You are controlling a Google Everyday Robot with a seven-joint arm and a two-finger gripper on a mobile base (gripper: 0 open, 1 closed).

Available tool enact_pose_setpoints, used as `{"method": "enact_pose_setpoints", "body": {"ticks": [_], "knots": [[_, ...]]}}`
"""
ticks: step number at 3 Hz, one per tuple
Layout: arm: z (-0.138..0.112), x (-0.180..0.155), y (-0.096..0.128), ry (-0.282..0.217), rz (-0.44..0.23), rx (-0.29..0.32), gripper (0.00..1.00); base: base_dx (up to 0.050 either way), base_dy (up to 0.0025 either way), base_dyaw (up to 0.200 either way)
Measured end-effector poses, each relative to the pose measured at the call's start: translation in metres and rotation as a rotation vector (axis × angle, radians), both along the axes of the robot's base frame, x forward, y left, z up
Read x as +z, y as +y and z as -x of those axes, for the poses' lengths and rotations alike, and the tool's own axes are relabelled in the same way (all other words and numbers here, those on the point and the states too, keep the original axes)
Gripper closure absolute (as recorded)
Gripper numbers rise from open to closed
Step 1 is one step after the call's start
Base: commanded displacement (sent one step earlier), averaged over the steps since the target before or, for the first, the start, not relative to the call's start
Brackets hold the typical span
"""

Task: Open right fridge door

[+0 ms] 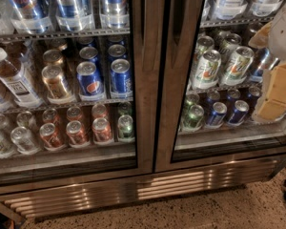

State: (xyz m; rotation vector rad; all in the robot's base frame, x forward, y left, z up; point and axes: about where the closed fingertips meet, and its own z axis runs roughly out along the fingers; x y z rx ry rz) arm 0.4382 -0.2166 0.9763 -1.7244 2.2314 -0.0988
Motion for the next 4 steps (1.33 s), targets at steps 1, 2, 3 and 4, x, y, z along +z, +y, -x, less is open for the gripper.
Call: {"method": "enact_pose_setpoints", "body": {"ticks": [1, 2, 3, 4], "knots": [[0.0, 0.0, 0.0, 0.0, 0.0, 0.0, 0.0, 0.0, 0.0, 0.0], [0.002, 0.002, 0.007, -0.01, -0.02, 0.026, 0.0, 0.0, 0.0, 0.0], [0.012, 0.003, 0.028, 0.001, -0.07, 0.12, 0.0, 0.0, 0.0, 0.0], [0.024, 0.003, 0.061, 0.04, -0.155, 0.273, 0.0, 0.0, 0.0, 0.0]]}}
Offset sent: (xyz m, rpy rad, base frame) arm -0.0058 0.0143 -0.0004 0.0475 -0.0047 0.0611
